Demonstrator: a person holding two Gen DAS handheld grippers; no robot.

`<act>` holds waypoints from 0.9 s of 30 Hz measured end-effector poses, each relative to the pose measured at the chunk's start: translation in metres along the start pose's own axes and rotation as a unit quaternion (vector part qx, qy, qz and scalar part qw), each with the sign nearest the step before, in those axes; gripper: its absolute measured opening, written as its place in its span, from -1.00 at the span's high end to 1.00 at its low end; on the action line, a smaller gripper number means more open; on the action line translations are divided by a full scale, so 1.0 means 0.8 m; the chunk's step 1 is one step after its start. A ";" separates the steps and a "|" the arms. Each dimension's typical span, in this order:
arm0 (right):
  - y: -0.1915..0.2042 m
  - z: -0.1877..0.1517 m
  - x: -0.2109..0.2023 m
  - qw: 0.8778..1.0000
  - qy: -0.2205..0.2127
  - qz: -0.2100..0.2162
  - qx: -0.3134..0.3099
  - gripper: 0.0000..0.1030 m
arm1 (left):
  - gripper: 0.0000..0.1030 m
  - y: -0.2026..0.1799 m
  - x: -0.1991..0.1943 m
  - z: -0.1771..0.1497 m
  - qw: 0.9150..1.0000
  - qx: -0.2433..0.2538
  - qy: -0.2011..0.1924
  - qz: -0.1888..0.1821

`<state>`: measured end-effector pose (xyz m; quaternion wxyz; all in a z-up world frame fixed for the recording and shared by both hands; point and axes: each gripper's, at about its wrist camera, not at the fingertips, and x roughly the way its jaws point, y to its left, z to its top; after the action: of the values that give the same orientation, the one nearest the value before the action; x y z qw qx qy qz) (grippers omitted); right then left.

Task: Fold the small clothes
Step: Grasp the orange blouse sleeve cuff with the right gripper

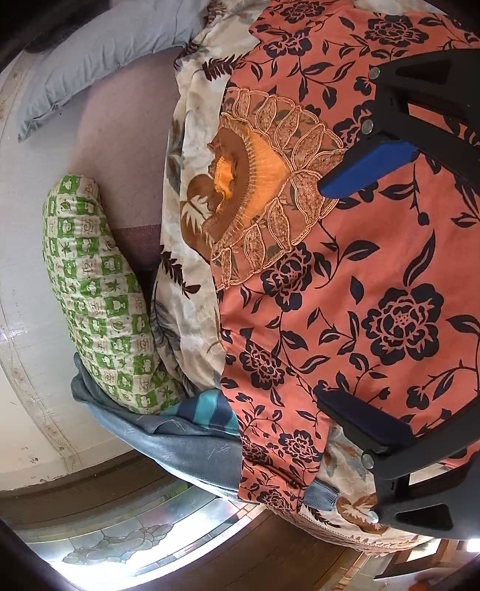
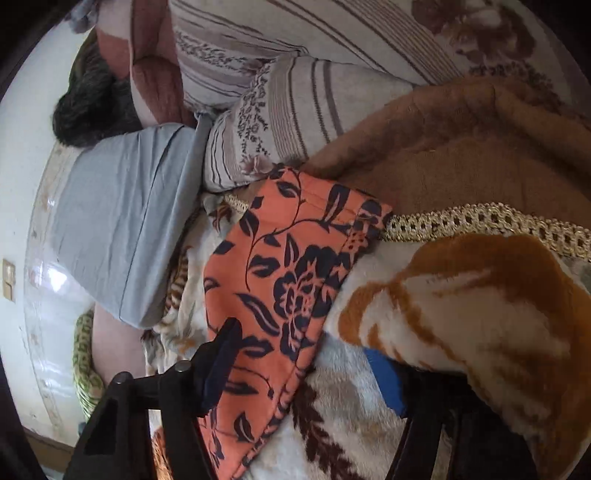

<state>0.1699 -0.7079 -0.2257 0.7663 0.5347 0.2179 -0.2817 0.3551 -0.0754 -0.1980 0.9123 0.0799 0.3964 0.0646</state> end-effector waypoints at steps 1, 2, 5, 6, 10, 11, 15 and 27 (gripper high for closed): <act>0.001 0.003 0.006 1.000 -0.001 0.000 0.004 -0.35 | -1.00 0.002 0.003 0.001 1.000 -0.002 0.000 0.002; 0.003 0.006 0.014 1.000 0.000 -0.002 0.008 -0.34 | -1.00 0.003 0.005 0.002 1.000 -0.004 0.000 0.004; 0.009 0.013 0.028 1.000 -0.004 -0.015 0.009 0.24 | -1.00 0.008 0.004 0.005 1.000 -0.008 -0.004 0.006; 0.009 0.014 0.034 1.000 0.006 -0.024 0.012 0.57 | -1.00 0.010 0.003 0.005 1.000 -0.010 -0.005 0.006; 0.024 0.010 0.015 0.999 -0.027 -0.046 -0.006 0.79 | -1.00 0.022 -0.003 0.006 1.000 -0.015 -0.011 0.004; 0.034 0.008 0.007 0.998 -0.033 -0.053 -0.018 0.79 | -1.00 0.026 -0.004 0.006 1.000 -0.018 -0.015 0.005; 0.055 0.007 -0.016 0.997 -0.022 -0.067 -0.011 0.79 | -1.00 0.050 -0.010 0.006 0.999 -0.036 -0.024 0.007; 0.020 -0.017 0.005 0.995 0.053 -0.055 0.071 0.71 | -1.00 0.070 -0.001 -0.011 0.999 -0.041 -0.019 0.021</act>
<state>0.1832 -0.6913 -0.2213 0.6974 0.5887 0.2667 -0.3096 0.3453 -0.0199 -0.1927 0.9206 0.0522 0.3741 0.0985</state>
